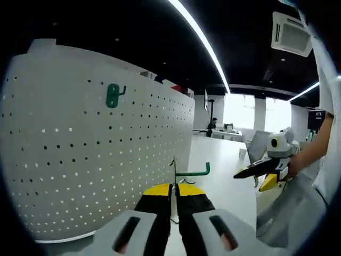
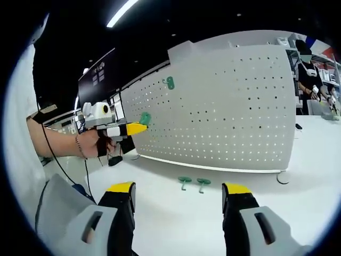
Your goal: Insert the hook assembly into the mounting plate slot until the hook locks in place.
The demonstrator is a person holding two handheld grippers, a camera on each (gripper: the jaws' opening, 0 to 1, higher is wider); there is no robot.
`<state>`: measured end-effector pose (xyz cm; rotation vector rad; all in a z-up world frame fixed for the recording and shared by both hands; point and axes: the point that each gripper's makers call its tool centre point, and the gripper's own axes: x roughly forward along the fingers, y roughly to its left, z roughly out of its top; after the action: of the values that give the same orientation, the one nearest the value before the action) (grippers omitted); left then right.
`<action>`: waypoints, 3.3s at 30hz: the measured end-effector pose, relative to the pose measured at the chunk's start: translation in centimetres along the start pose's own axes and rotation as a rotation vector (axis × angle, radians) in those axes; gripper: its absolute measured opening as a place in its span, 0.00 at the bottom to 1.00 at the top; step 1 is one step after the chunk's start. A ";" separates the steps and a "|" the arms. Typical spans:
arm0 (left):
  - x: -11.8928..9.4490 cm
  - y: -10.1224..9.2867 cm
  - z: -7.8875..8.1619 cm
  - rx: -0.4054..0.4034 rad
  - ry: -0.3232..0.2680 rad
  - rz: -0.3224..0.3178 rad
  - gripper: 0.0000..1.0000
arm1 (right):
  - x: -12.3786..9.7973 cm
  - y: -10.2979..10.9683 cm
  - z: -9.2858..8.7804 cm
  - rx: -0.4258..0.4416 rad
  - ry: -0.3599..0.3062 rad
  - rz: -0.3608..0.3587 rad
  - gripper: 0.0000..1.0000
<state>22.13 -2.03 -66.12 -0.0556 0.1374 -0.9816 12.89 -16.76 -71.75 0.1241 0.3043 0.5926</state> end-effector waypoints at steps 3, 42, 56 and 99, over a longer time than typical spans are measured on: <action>-0.4 -0.2 0.8 -0.013 -0.033 0.011 0.02 | 0.0 -0.1 -0.1 0.003 0.000 -0.001 0.63; -1.1 -0.3 1.7 -0.050 -0.081 0.049 0.02 | -0.5 2.5 5.4 0.037 -0.270 0.104 0.67; -1.3 -0.5 1.6 -0.052 -0.083 0.057 0.02 | 1.7 3.6 6.7 0.040 -0.269 0.143 0.63; -1.4 -0.6 1.6 -0.011 -0.070 0.081 0.02 | 8.8 9.2 10.0 0.101 -0.313 0.307 0.54</action>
<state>21.10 -1.23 -64.35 -0.0937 0.0808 -0.8969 18.12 -4.50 -62.61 0.3610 0.0092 0.8496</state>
